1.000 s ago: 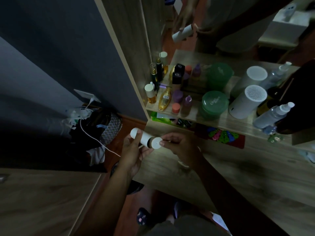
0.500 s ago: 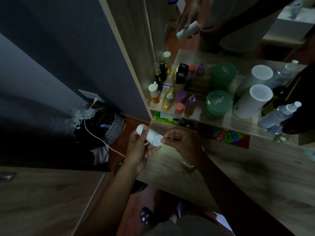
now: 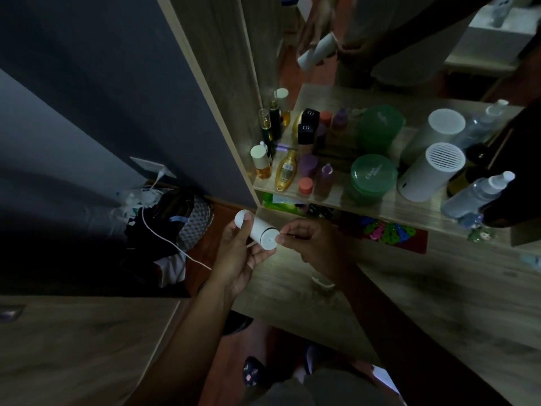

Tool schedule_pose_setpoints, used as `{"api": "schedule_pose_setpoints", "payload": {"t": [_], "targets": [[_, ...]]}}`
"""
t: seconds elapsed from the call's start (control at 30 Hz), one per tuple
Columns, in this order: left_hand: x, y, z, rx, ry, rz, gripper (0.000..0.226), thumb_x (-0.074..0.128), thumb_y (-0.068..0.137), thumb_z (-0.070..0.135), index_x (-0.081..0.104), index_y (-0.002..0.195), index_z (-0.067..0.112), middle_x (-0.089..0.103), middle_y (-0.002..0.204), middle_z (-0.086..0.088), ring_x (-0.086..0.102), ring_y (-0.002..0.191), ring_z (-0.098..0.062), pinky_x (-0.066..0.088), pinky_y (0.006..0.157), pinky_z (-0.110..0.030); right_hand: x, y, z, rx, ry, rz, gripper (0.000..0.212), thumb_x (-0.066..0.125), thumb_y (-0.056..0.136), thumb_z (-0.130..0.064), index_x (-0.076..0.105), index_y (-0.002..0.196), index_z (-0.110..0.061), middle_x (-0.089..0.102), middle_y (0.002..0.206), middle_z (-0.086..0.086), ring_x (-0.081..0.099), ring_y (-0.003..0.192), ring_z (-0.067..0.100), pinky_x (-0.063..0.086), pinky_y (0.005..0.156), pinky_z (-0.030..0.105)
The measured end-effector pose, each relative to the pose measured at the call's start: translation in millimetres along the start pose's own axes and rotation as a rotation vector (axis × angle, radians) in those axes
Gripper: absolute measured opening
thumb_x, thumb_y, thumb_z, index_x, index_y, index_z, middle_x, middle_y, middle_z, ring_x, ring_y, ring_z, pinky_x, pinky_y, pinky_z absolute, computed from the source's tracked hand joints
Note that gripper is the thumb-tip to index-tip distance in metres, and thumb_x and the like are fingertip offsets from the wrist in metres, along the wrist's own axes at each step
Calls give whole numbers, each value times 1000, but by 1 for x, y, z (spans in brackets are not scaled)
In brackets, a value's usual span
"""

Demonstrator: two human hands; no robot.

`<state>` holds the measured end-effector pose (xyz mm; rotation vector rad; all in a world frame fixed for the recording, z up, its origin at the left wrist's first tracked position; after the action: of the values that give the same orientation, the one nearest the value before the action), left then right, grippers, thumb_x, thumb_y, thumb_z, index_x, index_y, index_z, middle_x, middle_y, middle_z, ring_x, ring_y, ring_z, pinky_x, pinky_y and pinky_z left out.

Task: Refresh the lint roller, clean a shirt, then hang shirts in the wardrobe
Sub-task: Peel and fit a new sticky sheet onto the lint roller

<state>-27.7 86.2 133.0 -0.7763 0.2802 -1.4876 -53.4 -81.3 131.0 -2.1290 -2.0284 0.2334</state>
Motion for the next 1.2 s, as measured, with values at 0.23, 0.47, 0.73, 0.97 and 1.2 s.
{"api": "schedule_pose_setpoints", "payload": {"t": [0.23, 0.47, 0.73, 0.97, 1.2], "targets": [[1, 2, 0, -15, -46, -3, 45, 58, 99, 38, 45, 135, 16, 66, 117, -20, 76, 83, -25, 61, 57, -32, 3, 3, 1, -51, -115, 78, 16, 82, 79, -14, 71, 84, -4, 72, 75, -3, 63, 61, -2, 46, 54, 14], [0, 5, -1, 11, -88, -12, 47, 63, 96, 30, 44, 139, 22, 56, 135, -22, 73, 101, -37, 63, 65, -42, 0, 5, 13, -103, -230, 133, 18, 84, 76, -18, 70, 79, -8, 72, 75, 4, 60, 61, 6, 46, 57, 16], [0, 11, -5, 124, 4, 37, 50, 66, 95, 26, 42, 139, 28, 56, 131, -11, 68, 105, -29, 60, 64, -40, -43, 7, 73, 7, -411, 305, 12, 71, 87, -13, 67, 82, -3, 65, 75, 12, 60, 68, 21, 49, 65, 34], [-4, 7, -20, 127, 87, 61, 51, 67, 94, 28, 44, 139, 28, 59, 125, -5, 71, 98, -26, 61, 68, -42, -86, -21, 153, 247, -601, 417, 14, 63, 91, -23, 61, 100, -13, 63, 98, 5, 61, 90, 26, 50, 75, 37], [-6, 1, -32, 134, 143, 76, 47, 66, 95, 27, 45, 137, 27, 60, 126, -5, 72, 94, -24, 60, 63, -39, -91, -33, 182, 475, -670, 464, 43, 52, 87, -59, 61, 107, -21, 68, 104, 7, 65, 99, 32, 48, 86, 38]]}}
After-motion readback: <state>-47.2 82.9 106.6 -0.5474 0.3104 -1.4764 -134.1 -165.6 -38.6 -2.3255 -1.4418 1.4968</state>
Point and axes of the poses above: each hand's wrist, its own y-axis towards the middle knuckle, its own x-axis out of the palm, z = x × y, the point moved 3 cm from there along y, towards the middle knuckle
